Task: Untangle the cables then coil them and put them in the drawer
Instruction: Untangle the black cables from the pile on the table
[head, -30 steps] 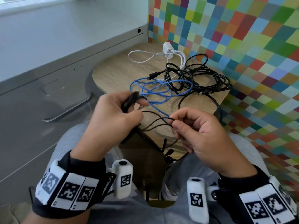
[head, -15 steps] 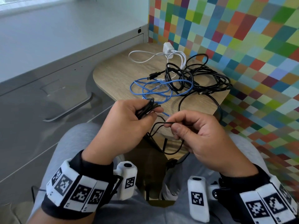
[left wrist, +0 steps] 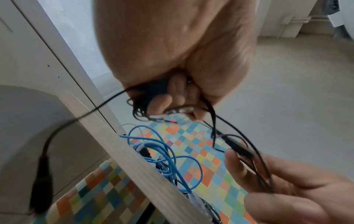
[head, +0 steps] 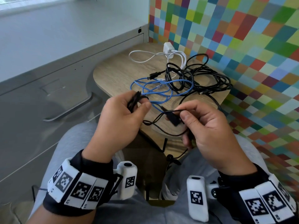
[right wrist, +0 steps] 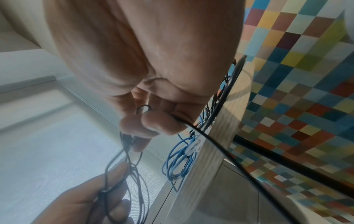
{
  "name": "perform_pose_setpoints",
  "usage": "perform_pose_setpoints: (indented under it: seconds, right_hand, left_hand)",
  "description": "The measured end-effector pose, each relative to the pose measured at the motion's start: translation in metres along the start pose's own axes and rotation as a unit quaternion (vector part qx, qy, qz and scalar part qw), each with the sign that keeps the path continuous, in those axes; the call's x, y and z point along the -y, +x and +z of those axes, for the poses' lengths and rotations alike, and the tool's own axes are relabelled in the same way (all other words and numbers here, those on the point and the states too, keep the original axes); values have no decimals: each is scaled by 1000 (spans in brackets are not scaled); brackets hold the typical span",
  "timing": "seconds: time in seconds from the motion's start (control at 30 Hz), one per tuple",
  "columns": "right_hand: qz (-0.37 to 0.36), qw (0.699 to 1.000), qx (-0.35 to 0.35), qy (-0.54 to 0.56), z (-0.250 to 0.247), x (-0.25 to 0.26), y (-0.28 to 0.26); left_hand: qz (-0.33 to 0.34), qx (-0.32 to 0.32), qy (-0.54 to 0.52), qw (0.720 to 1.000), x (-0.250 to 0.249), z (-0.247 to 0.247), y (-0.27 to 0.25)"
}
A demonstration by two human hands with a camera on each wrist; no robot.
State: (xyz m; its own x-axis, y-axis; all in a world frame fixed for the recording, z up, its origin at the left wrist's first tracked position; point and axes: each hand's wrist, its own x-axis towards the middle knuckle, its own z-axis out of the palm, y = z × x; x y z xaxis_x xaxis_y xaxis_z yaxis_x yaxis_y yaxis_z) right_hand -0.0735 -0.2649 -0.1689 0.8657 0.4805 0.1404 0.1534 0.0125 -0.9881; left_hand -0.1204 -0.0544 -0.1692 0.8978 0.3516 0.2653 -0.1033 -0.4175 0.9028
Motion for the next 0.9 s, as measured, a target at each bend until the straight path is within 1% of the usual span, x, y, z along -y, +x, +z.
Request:
perform_pose_setpoints:
  seconds: [0.07,0.13,0.23,0.3,0.37,0.43,0.5,0.57,0.73,0.8,0.9]
  right_hand:
    - [-7,1000,-4,6,-1,-1,0]
    - [-6,1000,-7,18,-1,-1,0]
    - [-12,1000,1,17,0,0,-2]
    - [-16,999,20,27,1,2,-3]
    - [-14,998,40,42,0,2,-4]
    - [-21,998,54,37,-3,0,-5]
    - [-31,998,54,17,-4,-1,-4]
    - [-35,999,35,23,-3,-2,-3]
    - [-8,997,-7,81,0,-3,1]
    - [1,995,-1,95,0,-2,3]
    - [2,997,14,80,2,0,1]
  left_hand:
    - [-5,-65,-24,998,4,-3,4]
    - [-6,-116,-56,992,5,-8,8]
    - [-7,-175,-76,982,7,-11,10]
    - [2,-197,-99,975,5,-10,9]
    - [26,-194,-125,973,1,-10,7]
    - [56,-172,-134,974,-4,-10,4]
    - [83,-147,-142,975,-8,-8,0]
    - [96,-136,-165,972,-13,-6,-3]
    - [92,-116,-250,957,-19,-9,-5]
    - [83,-97,-266,955,-18,-9,-5]
    - [40,-49,-288,956,-19,-6,-7]
